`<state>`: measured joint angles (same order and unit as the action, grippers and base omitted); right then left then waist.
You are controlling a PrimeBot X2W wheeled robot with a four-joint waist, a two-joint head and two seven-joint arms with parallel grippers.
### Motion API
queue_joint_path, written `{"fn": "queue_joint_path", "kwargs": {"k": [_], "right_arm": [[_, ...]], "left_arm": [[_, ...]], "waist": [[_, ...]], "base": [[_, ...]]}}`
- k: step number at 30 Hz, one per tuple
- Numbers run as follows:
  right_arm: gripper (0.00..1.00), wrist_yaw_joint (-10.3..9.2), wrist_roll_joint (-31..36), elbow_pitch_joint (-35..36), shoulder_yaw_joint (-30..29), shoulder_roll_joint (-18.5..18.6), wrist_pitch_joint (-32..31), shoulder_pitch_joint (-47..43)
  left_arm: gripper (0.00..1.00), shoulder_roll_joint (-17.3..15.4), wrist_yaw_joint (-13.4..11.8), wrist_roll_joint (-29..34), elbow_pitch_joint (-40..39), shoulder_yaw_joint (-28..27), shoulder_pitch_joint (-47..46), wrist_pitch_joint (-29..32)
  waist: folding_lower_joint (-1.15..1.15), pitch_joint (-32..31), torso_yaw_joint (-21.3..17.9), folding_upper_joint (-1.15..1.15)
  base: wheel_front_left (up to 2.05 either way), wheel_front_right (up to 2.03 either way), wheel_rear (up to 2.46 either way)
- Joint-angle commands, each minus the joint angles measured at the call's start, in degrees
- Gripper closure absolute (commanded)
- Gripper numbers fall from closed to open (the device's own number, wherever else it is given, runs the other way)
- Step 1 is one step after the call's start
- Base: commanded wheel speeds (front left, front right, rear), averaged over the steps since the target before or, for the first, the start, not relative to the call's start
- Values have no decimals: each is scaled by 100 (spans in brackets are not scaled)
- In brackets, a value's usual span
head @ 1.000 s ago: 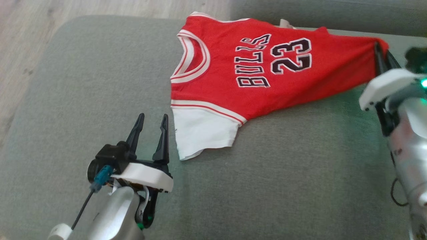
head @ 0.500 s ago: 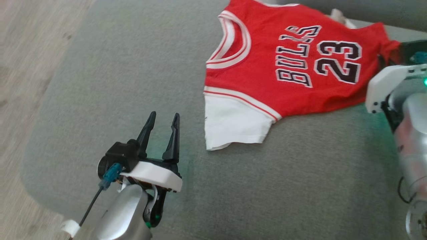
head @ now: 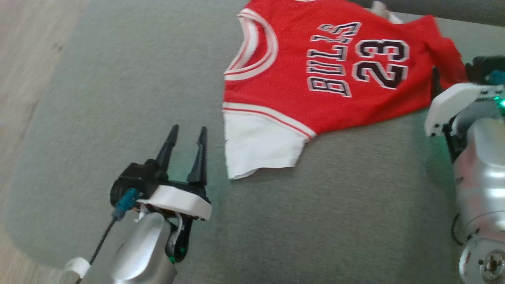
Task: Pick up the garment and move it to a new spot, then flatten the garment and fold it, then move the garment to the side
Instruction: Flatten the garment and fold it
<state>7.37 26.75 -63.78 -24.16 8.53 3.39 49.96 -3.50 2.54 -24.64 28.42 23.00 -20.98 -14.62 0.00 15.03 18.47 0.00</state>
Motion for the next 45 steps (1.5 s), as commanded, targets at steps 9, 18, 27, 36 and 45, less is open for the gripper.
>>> {"fn": "queue_joint_path", "kwargs": {"k": [9,18,27,36,45], "right_arm": [[0,12,-436,233,-13,-476,1032,-216],[0,12,-2418,1754,1609,-563,1159,-1315],[0,12,-3660,3766,2415,-564,1160,-3130],[0,12,-3789,4154,2503,-565,1160,-3448],[0,12,-3866,4263,2466,-565,1161,-3532]], "left_arm": [[0,-222,-44,134,-384,-573,-11,-38],[0,-202,-120,173,-416,-843,215,-38],[0,-124,-94,205,-371,-991,495,-38],[0,-66,-71,221,-164,-1041,601,-31],[0,-121,-374,223,483,-1042,513,406]], "waist": [[0,-484,-1123,0],[0,-727,-1830,0],[0,-948,-2075,0],[0,-1057,-2108,0],[0,-991,-2082,0]], "base": [[0,0,0],[0,0,0],[0,0,0],[0,0,0],[0,0,0]]}}
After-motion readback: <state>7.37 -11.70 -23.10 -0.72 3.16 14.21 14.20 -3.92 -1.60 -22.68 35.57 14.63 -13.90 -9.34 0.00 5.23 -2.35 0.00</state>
